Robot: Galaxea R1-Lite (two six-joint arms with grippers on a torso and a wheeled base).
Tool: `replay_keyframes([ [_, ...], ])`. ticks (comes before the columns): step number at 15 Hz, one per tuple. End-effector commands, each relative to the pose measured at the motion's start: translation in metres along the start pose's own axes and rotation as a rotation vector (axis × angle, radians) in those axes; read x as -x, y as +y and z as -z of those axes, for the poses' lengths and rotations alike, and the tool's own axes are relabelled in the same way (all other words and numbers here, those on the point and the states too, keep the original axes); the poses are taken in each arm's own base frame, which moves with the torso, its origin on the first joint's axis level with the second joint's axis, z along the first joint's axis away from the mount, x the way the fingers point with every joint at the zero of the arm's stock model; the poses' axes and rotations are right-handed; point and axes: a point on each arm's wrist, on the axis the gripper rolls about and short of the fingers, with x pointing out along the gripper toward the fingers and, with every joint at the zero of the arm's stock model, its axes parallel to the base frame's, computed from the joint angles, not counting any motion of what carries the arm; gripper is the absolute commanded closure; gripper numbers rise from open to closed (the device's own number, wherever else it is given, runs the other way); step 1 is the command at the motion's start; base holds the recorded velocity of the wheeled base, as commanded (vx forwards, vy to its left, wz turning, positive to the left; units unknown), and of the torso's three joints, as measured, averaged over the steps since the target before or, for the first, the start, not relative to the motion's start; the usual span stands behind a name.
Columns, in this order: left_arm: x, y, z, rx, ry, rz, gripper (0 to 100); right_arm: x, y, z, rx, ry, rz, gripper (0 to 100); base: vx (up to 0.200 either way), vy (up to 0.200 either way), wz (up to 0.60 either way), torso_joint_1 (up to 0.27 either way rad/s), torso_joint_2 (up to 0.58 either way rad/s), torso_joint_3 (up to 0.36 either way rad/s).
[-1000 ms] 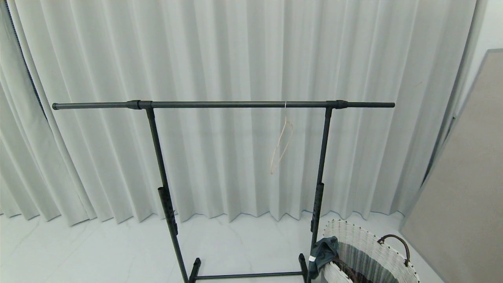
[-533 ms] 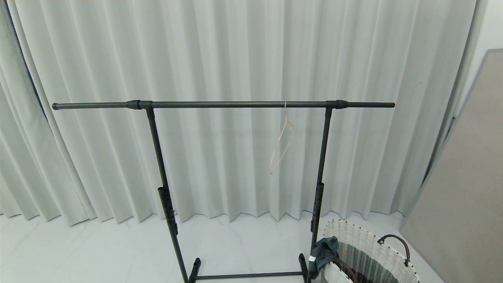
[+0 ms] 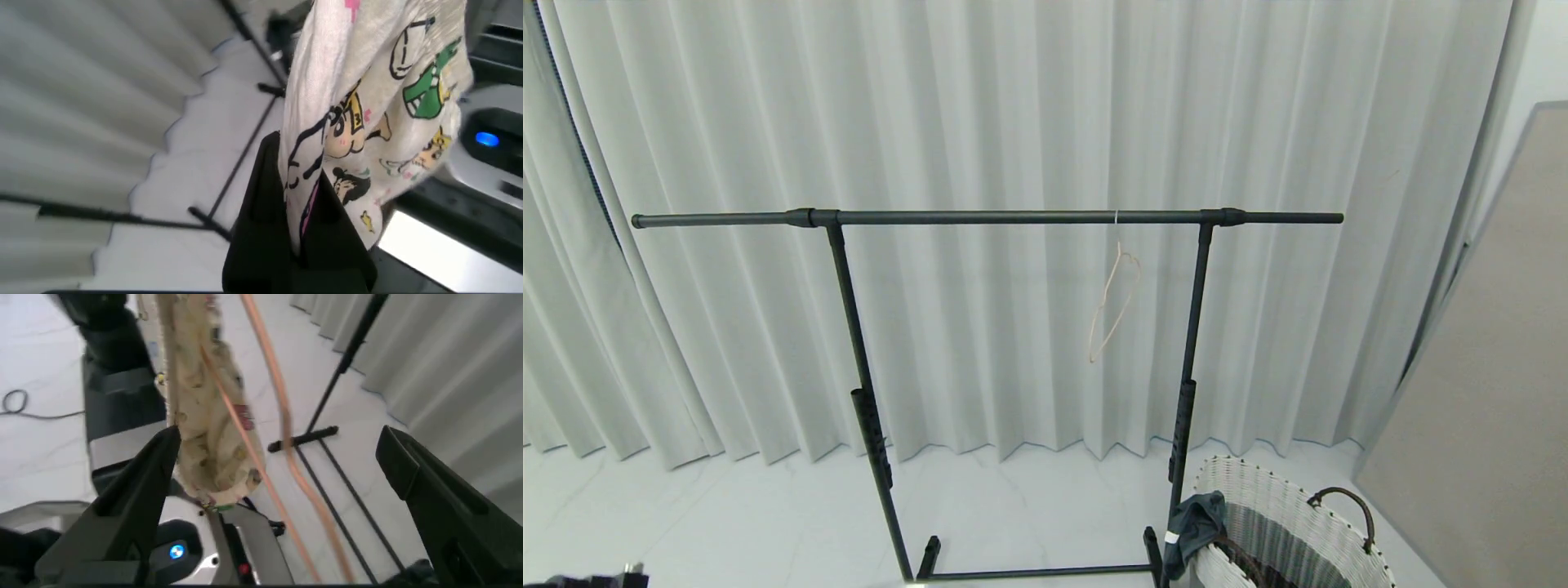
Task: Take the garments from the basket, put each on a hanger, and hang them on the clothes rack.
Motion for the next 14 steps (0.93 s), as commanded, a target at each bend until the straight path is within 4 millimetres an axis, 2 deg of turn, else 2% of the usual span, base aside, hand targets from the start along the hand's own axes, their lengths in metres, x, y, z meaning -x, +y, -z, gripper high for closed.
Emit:
replay_keyframes([
  [1, 0.0, 0.007, 0.003, 0.037, 0.041, -0.117, 100, 0.003, -0.032, -0.001, -0.053, -0.012, 0.176, 0, 0.0, 0.0, 0.0, 0.0, 0.0, 0.0],
  [4, 0.002, 0.02, 0.004, 0.107, 0.052, -0.245, 100, 0.0, -0.056, -0.009, -0.108, -0.04, 0.302, 0, 0.0, 0.0, 0.0, 0.0, 0.0, 0.0],
  [5, 0.005, 0.027, 0.004, 0.153, 0.044, -0.313, 100, -0.001, -0.072, -0.018, -0.179, -0.078, 0.374, 0, 0.0, 0.0, 0.0, 0.0, 0.0, 0.0],
  [6, 0.007, 0.031, 0.001, 0.172, 0.025, -0.345, 100, -0.001, -0.079, -0.023, -0.202, -0.097, 0.404, 0, 0.0, 0.0, 0.0, 0.0, 0.0, 0.0],
  [8, 0.013, 0.043, -0.019, 0.186, -0.036, -0.4, 100, -0.008, -0.084, -0.021, -0.216, -0.077, 0.416, 0, 0.0, 0.0, 0.0, 0.0, 0.0, 0.0],
  [10, 0.014, 0.056, -0.04, 0.207, -0.076, -0.426, 100, -0.023, -0.088, -0.023, -0.232, -0.056, 0.408, 0, 0.0, 0.0, 0.0, 0.0, 0.0, 0.0],
  [12, 0.014, 0.063, -0.052, 0.217, -0.098, -0.433, 100, -0.041, -0.089, -0.039, -0.263, -0.096, 0.382, 0, 0.0, 0.0, 0.0, 0.0, 0.0, 0.0],
  [13, 0.012, 0.067, -0.06, 0.215, -0.11, -0.434, 100, -0.061, -0.088, -0.054, -0.29, -0.131, 0.351, 0, 0.0, 0.0, 0.0, 0.0, 0.0, 0.0],
  [14, 0.012, 0.069, -0.063, 0.215, -0.113, -0.435, 100, -0.074, -0.085, -0.058, -0.287, -0.132, 0.327, 0, 0.0, 0.0, 0.0, 0.0, 0.0, 0.0],
])
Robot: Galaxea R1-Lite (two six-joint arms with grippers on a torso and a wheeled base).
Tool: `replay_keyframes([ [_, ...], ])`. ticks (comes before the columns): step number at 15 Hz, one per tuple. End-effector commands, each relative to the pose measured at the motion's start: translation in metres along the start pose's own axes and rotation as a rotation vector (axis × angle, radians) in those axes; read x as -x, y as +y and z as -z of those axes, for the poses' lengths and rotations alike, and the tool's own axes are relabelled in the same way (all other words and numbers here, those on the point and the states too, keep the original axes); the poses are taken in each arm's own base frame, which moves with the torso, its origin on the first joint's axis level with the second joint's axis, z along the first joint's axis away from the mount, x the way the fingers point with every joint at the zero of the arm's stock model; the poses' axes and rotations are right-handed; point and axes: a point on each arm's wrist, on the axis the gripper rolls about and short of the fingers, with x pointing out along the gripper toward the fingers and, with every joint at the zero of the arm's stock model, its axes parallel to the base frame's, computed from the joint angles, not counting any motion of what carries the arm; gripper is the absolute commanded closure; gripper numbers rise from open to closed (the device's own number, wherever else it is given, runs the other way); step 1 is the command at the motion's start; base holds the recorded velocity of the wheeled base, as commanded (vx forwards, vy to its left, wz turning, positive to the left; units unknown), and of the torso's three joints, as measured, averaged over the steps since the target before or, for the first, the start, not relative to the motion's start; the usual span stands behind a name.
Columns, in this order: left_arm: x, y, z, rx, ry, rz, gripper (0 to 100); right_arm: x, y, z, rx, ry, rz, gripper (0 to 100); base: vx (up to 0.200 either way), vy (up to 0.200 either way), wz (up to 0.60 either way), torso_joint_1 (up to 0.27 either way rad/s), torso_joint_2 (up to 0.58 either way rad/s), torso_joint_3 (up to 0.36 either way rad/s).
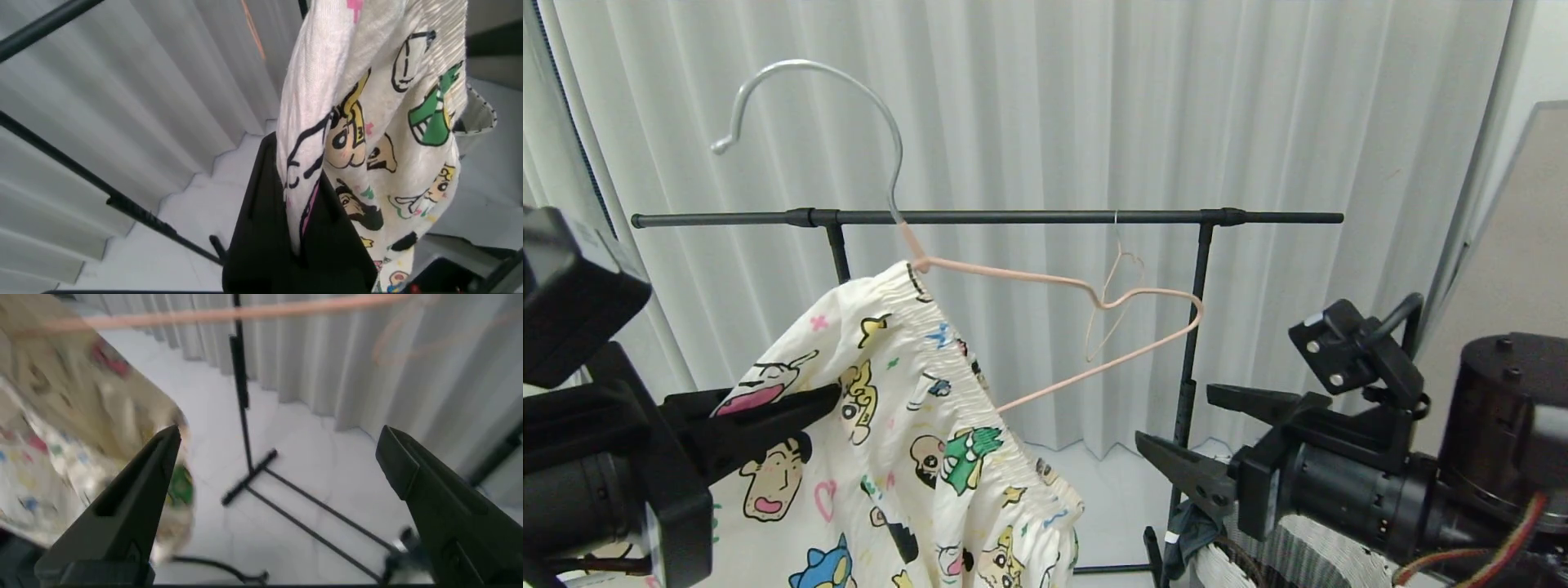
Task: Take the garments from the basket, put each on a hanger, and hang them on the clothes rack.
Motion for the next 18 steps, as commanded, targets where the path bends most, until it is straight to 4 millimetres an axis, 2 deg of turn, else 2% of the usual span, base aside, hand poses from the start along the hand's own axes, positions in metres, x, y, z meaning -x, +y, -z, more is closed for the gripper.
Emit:
replay_keyframes([
  [1, -0.011, 0.001, -0.007, -0.002, 0.016, 0.004, 100, -0.035, 0.022, 0.003, -0.002, 0.031, -0.058, 0, 0.0, 0.0, 0.0, 0.0, 0.0, 0.0],
  [3, -0.013, 0.0, -0.01, -0.006, -0.004, 0.006, 100, -0.042, 0.036, 0.01, 0.01, 0.057, -0.096, 0, 0.0, 0.0, 0.0, 0.0, 0.0, 0.0],
  [7, -0.022, 0.0, -0.015, -0.001, -0.043, -0.006, 100, -0.04, 0.065, 0.029, 0.038, 0.119, -0.19, 0, 0.0, 0.0, 0.0, 0.0, 0.0, 0.0],
  [9, -0.022, 0.001, -0.017, -0.001, -0.055, -0.009, 100, -0.047, 0.067, 0.04, 0.051, 0.147, -0.147, 0, 0.0, 0.0, 0.0, 0.0, 0.0, 0.0],
  [11, -0.02, 0.001, -0.018, 0.001, -0.064, -0.011, 100, -0.052, 0.063, 0.047, 0.062, 0.169, -0.082, 0, 0.0, 0.0, 0.0, 0.0, 0.0, 0.0],
  [15, -0.02, 0.002, -0.017, 0.004, -0.061, -0.021, 100, -0.053, 0.039, 0.05, 0.081, 0.221, 0.101, 0, 0.0, 0.0, 0.0, 0.0, 0.0, 0.0],
  [17, -0.022, 0.001, -0.01, -0.003, -0.028, -0.046, 100, -0.054, 0.016, 0.044, 0.081, 0.209, 0.246, 0, 0.0, 0.0, 0.0, 0.0, 0.0, 0.0],
  [18, -0.023, 0.001, -0.007, -0.004, -0.017, -0.052, 100, -0.053, 0.011, 0.042, 0.084, 0.206, 0.271, 0, 0.0, 0.0, 0.0, 0.0, 0.0, 0.0],
])
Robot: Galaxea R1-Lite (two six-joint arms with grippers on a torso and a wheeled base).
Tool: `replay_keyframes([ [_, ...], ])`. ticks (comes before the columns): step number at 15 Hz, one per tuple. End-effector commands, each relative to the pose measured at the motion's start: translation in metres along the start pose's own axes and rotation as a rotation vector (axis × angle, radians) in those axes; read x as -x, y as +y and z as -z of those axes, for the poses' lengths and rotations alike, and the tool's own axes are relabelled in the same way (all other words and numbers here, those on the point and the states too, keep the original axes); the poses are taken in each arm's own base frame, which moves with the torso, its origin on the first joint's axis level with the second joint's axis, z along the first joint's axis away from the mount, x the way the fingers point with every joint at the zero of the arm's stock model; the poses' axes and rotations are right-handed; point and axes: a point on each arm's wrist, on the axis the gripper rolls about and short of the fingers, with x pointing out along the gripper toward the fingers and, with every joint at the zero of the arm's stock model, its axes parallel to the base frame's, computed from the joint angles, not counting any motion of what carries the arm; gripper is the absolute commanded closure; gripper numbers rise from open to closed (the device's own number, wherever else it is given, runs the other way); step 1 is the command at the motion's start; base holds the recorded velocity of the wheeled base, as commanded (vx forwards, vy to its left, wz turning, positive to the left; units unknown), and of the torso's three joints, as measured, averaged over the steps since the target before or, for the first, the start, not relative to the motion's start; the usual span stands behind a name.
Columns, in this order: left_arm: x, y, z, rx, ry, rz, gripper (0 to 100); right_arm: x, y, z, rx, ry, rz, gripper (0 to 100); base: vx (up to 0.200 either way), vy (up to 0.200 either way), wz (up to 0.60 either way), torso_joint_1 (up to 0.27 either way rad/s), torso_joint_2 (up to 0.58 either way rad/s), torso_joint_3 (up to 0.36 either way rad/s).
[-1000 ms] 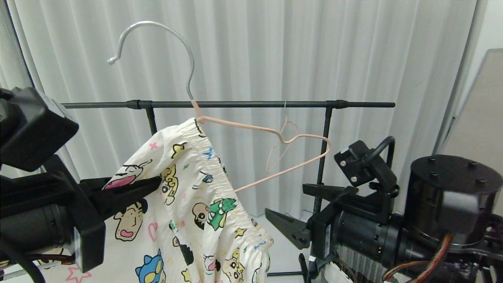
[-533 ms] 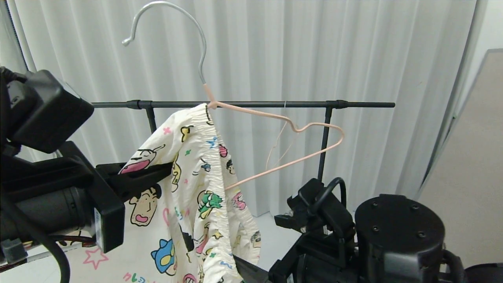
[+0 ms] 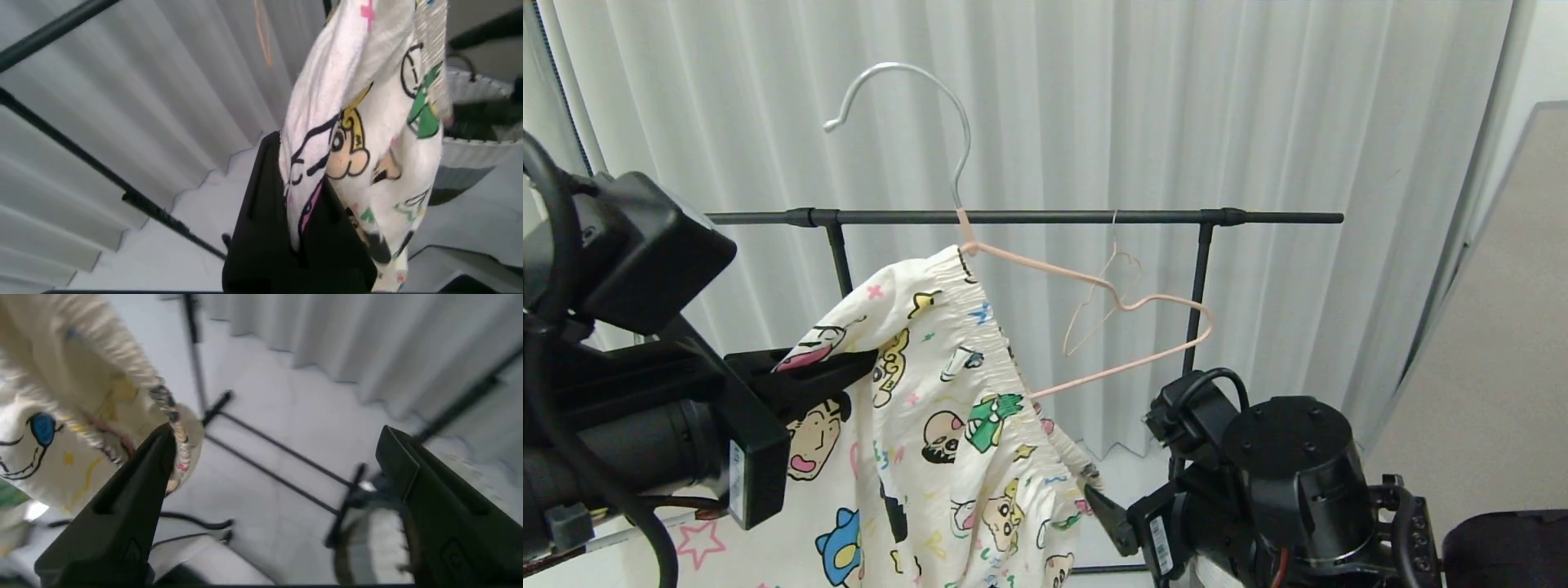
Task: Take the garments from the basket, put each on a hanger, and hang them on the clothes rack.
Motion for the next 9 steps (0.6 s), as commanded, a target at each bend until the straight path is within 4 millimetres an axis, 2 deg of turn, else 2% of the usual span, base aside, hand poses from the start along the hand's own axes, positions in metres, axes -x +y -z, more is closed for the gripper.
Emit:
replay_keyframes([
  [1, -0.001, -0.002, 0.008, -0.005, 0.03, -0.013, 100, 0.002, -0.026, -0.002, 0.015, -0.002, 0.086, 0, 0.0, 0.0, 0.0, 0.0, 0.0, 0.0],
  [4, 0.003, -0.004, 0.019, -0.026, 0.052, -0.022, 100, 0.01, -0.058, 0.001, 0.085, 0.016, 0.176, 0, 0.0, 0.0, 0.0, 0.0, 0.0, 0.0],
  [5, 0.008, -0.006, 0.029, -0.06, 0.067, -0.017, 100, 0.013, -0.068, -0.002, 0.078, 0.007, 0.203, 0, 0.0, 0.0, 0.0, 0.0, 0.0, 0.0],
  [9, 0.018, -0.011, 0.055, -0.097, 0.109, -0.003, 100, 0.018, -0.081, -0.004, 0.09, 0.002, 0.242, 0, 0.0, 0.0, 0.0, 0.0, 0.0, 0.0],
])
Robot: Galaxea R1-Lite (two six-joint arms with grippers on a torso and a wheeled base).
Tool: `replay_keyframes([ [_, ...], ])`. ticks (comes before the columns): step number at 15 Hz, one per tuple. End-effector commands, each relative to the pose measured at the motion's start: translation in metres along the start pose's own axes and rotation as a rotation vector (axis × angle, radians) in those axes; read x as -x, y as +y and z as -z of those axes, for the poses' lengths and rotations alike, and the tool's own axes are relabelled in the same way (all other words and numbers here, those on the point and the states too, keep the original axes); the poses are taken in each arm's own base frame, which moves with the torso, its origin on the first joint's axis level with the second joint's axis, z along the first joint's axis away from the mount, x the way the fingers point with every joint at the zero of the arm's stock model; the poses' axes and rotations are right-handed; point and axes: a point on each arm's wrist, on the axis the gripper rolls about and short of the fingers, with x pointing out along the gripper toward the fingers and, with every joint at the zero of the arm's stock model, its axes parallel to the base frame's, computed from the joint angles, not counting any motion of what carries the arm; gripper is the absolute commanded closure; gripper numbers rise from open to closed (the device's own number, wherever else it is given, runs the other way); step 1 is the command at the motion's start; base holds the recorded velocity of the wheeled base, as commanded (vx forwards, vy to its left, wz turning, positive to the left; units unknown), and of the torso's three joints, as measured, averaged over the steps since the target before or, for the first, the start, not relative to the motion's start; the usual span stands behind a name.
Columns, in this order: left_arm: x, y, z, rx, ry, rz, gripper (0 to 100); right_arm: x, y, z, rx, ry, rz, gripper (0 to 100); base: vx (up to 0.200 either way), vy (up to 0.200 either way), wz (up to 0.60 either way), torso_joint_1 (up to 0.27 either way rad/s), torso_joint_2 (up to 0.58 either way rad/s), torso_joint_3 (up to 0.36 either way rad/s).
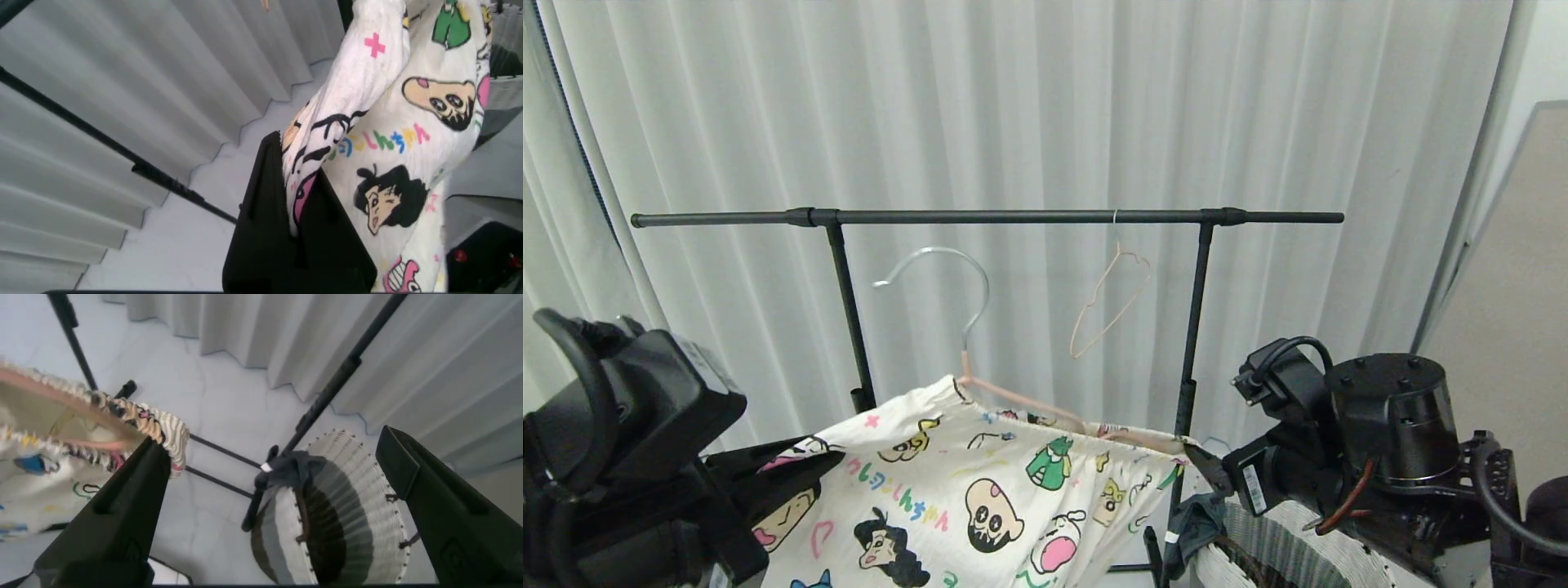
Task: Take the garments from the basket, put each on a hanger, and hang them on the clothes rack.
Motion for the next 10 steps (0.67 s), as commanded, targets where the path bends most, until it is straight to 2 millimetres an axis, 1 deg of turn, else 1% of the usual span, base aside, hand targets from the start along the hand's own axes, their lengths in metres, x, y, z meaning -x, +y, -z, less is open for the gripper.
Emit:
replay_keyframes([
  [1, 0.007, -0.001, 0.008, 0.0, -0.005, -0.004, 100, 0.004, -0.005, -0.002, -0.009, -0.013, 0.012, 0, 0.0, 0.0, 0.0, 0.0, 0.0, 0.0],
  [3, 0.005, 0.004, 0.011, 0.019, 0.02, -0.049, 100, 0.005, -0.006, -0.002, -0.007, -0.013, 0.012, 0, 0.0, 0.0, 0.0, 0.0, 0.0, 0.0],
  [5, 0.004, 0.005, 0.014, -0.012, 0.038, -0.061, 100, 0.01, -0.005, -0.008, 0.0, -0.04, -0.009, 0, 0.0, 0.0, 0.0, 0.0, 0.0, 0.0],
  [6, 0.001, 0.006, 0.022, -0.085, 0.078, -0.078, 100, 0.021, -0.005, -0.016, 0.017, -0.071, -0.093, 0, 0.0, 0.0, 0.0, 0.0, 0.0, 0.0],
  [7, -0.002, 0.006, 0.027, -0.094, 0.097, -0.093, 100, 0.033, -0.003, -0.022, 0.027, -0.089, -0.184, 0, 0.0, 0.0, 0.0, 0.0, 0.0, 0.0],
  [9, -0.01, 0.006, 0.027, -0.081, 0.067, -0.108, 100, 0.063, 0.005, -0.029, 0.056, -0.108, -0.39, 0, 0.0, 0.0, 0.0, 0.0, 0.0, 0.0],
  [10, -0.012, 0.006, 0.026, -0.07, 0.059, -0.108, 100, 0.069, 0.007, -0.03, 0.064, -0.114, -0.439, 0, 0.0, 0.0, 0.0, 0.0, 0.0, 0.0],
])
